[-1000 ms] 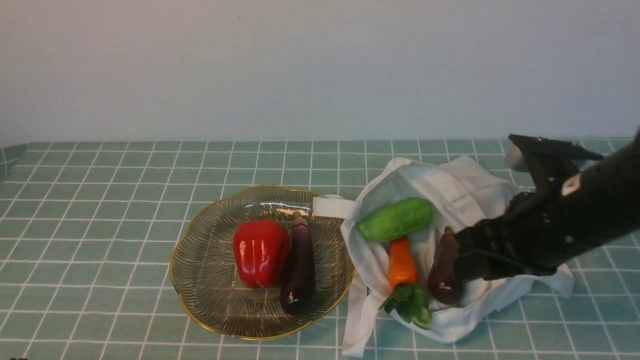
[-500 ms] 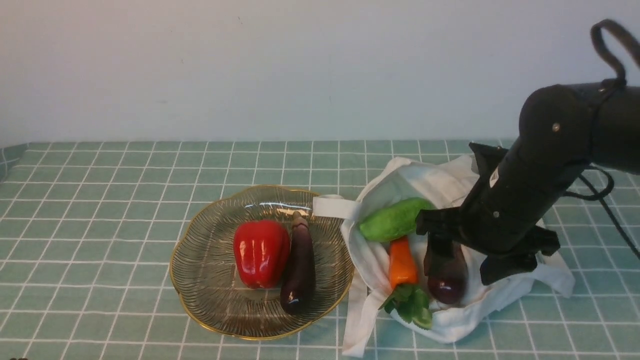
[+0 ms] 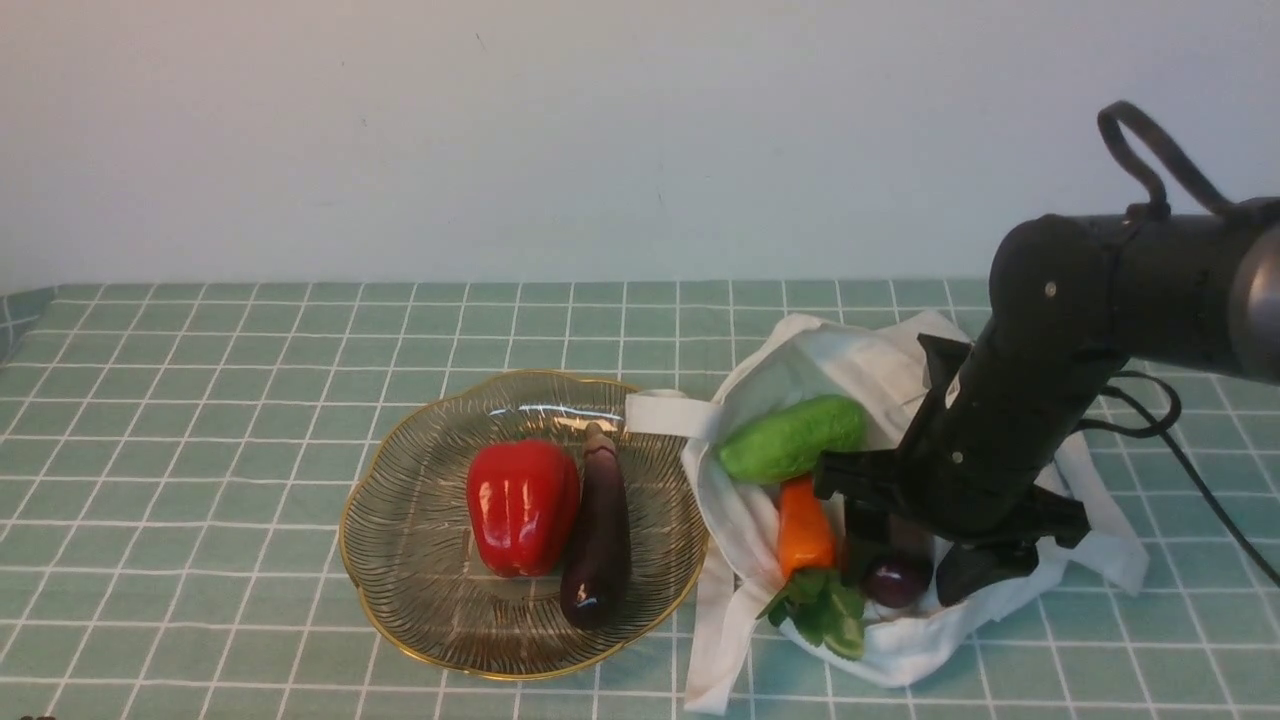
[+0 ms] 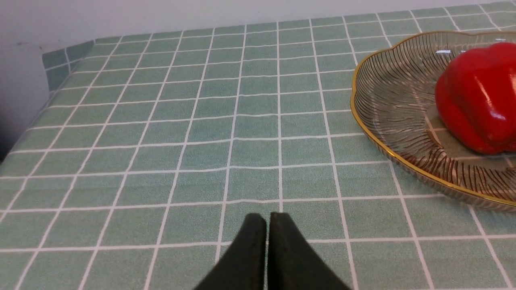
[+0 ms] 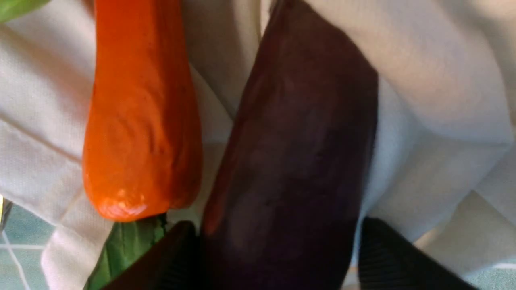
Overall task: Take vegetables from cloth bag on blue coffee tablecloth place on plate.
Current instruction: 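Reach into the white cloth bag and grasp a vegetable inside with the right gripper, then take the eggplant out of the bag and place it on the plate with the right gripper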
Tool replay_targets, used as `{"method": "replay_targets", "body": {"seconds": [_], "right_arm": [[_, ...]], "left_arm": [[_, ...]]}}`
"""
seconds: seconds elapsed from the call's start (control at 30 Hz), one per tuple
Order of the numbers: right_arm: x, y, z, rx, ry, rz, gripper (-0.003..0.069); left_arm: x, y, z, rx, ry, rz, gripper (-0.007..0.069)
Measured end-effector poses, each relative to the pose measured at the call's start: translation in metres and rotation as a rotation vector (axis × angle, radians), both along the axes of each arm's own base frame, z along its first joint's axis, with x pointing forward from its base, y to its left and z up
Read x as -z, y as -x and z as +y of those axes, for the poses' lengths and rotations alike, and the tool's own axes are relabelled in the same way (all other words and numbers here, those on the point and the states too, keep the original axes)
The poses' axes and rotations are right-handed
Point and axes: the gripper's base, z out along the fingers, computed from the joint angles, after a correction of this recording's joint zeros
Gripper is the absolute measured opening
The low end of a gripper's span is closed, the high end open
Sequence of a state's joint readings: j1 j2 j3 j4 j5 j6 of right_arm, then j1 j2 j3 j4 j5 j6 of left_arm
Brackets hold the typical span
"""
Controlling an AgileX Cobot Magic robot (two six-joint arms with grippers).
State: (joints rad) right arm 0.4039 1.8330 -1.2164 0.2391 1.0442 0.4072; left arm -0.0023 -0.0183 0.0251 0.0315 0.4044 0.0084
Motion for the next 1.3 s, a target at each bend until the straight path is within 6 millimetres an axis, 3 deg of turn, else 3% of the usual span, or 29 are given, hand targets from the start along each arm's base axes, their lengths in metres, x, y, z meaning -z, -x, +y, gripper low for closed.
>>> {"method": "replay_targets", "body": {"seconds": [0.07, 0.23, 0.47, 0.5, 0.63, 0.77, 0.97, 1.17, 1.3], "right_arm": [[0.000, 0.001, 0.000, -0.012, 0.001, 0.005, 0.0388], [-0.001, 0.003, -0.001, -0.038, 0.008, 0.025, 0.0391], [-0.041, 0.022, -0.007, -0.104, -0.014, -0.004, 0.0391], [-0.059, 0.029, -0.010, -0.126, -0.029, -0.039, 0.0391], [-0.083, 0.042, -0.015, -0.162, -0.048, -0.099, 0.0391], [-0.095, 0.047, -0.018, -0.180, -0.048, -0.137, 0.0391], [-0.096, 0.049, -0.017, -0.212, -0.065, -0.139, 0.0391], [-0.103, 0.063, 0.015, -0.394, -0.281, -0.139, 0.0391], [-0.111, 0.070, 0.043, -0.516, -0.415, -0.252, 0.0391]], "left_arm": [[0.000, 0.000, 0.000, 0.000, 0.000, 0.000, -0.0005], [0.000, 0.000, 0.000, 0.000, 0.000, 0.000, -0.0005], [0.000, 0.000, 0.000, 0.000, 0.000, 0.000, -0.0005], [0.000, 0.000, 0.000, 0.000, 0.000, 0.000, -0.0005], [0.000, 0.000, 0.000, 0.000, 0.000, 0.000, -0.0005], [0.000, 0.000, 0.000, 0.000, 0.000, 0.000, -0.0005], [0.000, 0.000, 0.000, 0.000, 0.000, 0.000, -0.0005], [0.000, 0.000, 0.000, 0.000, 0.000, 0.000, -0.0005], [0.000, 0.000, 0.000, 0.000, 0.000, 0.000, -0.0005]]}}
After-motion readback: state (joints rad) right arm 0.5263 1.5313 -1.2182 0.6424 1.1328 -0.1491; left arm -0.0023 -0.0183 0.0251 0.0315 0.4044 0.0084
